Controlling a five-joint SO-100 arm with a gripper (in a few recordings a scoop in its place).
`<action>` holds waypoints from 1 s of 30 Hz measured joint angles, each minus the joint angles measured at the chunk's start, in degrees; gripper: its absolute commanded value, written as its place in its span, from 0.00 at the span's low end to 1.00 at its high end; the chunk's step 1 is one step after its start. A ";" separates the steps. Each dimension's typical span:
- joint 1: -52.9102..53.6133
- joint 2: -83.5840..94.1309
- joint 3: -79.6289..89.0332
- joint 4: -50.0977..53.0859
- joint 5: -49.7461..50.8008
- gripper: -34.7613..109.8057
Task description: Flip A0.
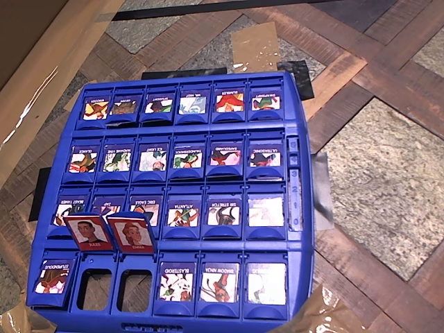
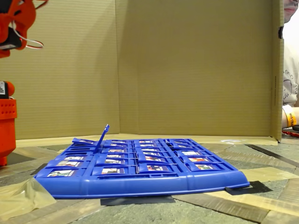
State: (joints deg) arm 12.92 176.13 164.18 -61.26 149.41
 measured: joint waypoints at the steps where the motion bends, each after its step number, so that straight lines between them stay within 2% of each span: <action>1: -0.18 0.97 0.88 -1.58 2.99 0.24; 11: -4.83 8.88 6.68 -15.29 17.93 0.24; 14: -4.92 10.20 8.35 -22.24 20.74 0.24; 25: -5.10 12.66 14.24 -46.76 23.29 0.24; 30: -6.06 13.01 14.24 -49.13 23.55 0.24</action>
State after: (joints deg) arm 6.86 189.14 178.42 -110.39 172.97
